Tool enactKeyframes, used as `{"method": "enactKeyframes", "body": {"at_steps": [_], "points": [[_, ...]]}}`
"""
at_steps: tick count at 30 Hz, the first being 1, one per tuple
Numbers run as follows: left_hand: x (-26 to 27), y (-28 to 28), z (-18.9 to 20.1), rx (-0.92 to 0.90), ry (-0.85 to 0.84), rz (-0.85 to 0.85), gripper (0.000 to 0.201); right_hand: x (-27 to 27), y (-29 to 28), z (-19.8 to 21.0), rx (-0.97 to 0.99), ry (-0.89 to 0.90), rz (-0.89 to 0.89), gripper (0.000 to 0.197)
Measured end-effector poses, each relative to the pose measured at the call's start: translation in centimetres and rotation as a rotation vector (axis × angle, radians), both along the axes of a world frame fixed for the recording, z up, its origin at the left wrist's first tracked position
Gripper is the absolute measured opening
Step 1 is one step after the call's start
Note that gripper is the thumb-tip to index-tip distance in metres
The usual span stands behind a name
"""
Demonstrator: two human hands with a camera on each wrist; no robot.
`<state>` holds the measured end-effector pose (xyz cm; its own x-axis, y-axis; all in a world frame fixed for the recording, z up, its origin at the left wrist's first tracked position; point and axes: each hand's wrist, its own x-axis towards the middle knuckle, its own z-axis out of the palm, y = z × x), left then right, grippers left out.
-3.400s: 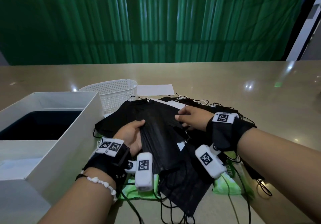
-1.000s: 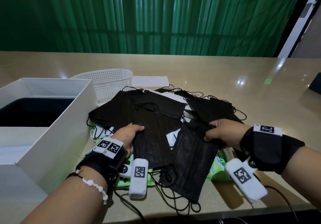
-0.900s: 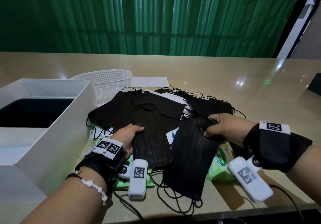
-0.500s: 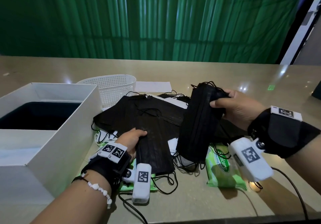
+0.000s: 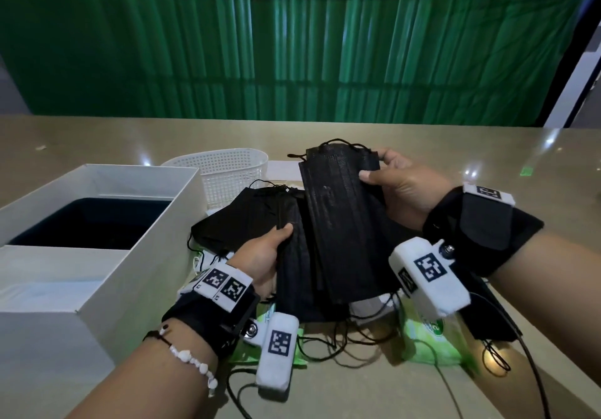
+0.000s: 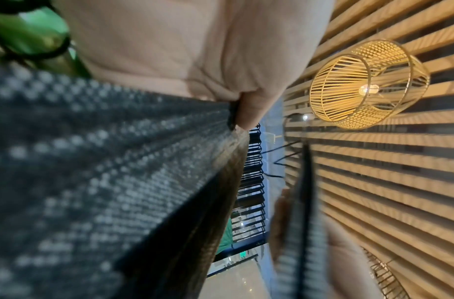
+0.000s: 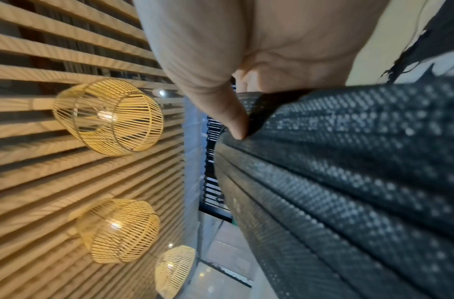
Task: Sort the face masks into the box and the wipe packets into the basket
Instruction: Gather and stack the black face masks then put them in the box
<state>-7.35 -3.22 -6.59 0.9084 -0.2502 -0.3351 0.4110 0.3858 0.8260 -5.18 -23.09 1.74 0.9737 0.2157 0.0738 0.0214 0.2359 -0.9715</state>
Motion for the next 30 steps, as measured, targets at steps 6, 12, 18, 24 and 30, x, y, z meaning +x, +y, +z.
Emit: {"method": "enactKeyframes", "body": {"at_steps": [6,12,18,24,30], "points": [[-0.2,-0.7,1.0,-0.089,0.013,-0.060,0.053,1.7,1.2,-3.8,-0.156,0.129,-0.195,0.031],[-0.4,-1.5,-0.2,-0.080,0.079,-0.036,0.052,1.8,2.3,-4.8,-0.125,0.099,-0.154,0.040],[-0.5,-2.1,-0.1,-0.138,0.007,-0.066,0.050,1.9,2.3,-5.7,-0.230,0.071,-0.109,0.046],[0.6,-1.5,0.3,-0.269,-0.161,0.167,0.037,1.1,0.8,-7.0,-0.176,0.184,-0.058,0.031],[1.7,-0.9,0.0,-0.397,-0.153,0.287,0.037,-0.3,-1.9,-9.9,-0.220,0.343,0.232,0.051]]}}
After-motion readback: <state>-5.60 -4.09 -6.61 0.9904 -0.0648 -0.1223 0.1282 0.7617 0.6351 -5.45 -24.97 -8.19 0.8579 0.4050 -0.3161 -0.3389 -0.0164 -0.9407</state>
